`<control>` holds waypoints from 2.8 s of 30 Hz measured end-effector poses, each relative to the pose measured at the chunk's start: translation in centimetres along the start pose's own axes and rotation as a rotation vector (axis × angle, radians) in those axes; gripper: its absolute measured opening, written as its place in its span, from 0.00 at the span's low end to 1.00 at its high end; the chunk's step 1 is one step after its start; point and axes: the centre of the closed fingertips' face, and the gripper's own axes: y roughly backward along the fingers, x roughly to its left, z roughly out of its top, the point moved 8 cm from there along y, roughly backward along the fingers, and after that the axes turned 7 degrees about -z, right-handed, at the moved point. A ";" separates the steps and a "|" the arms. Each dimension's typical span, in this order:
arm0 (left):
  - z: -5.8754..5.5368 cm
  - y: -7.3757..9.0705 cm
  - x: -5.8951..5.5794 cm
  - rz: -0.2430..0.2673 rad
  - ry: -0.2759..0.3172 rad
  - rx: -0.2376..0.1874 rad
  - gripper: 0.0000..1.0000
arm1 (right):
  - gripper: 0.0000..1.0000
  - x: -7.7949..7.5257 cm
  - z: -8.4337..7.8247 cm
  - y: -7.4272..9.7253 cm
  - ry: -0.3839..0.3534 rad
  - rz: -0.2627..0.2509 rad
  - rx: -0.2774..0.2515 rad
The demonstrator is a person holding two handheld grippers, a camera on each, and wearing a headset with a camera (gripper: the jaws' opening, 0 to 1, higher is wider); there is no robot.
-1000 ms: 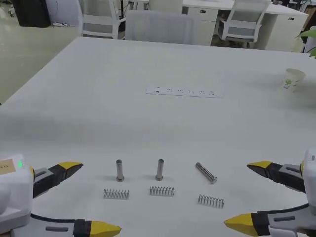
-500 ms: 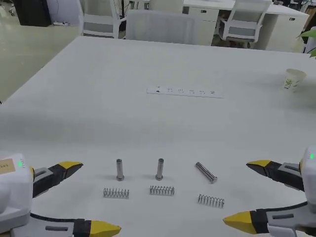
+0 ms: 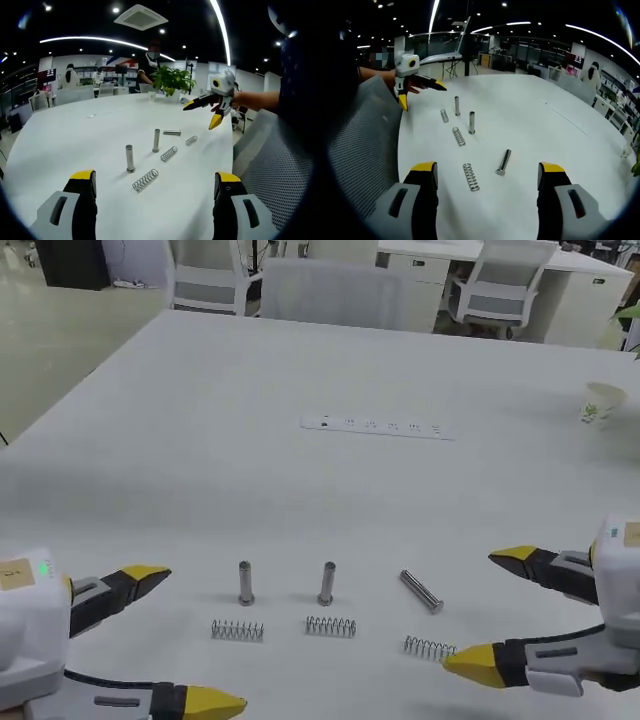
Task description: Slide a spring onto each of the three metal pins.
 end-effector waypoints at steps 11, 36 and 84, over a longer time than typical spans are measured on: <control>0.1 0.0 -0.1 0.000 -0.006 0.006 0.96 | 0.76 -1.0 1.0 -1.8 0.026 -0.021 0.053; 0.1 0.2 -0.1 0.008 -0.007 0.001 0.94 | 0.48 -2.7 2.3 -6.7 -0.005 -0.066 0.209; 0.1 0.1 0.0 -0.004 -0.006 -0.005 0.92 | 0.11 -2.7 0.8 -10.3 -0.116 -0.090 0.417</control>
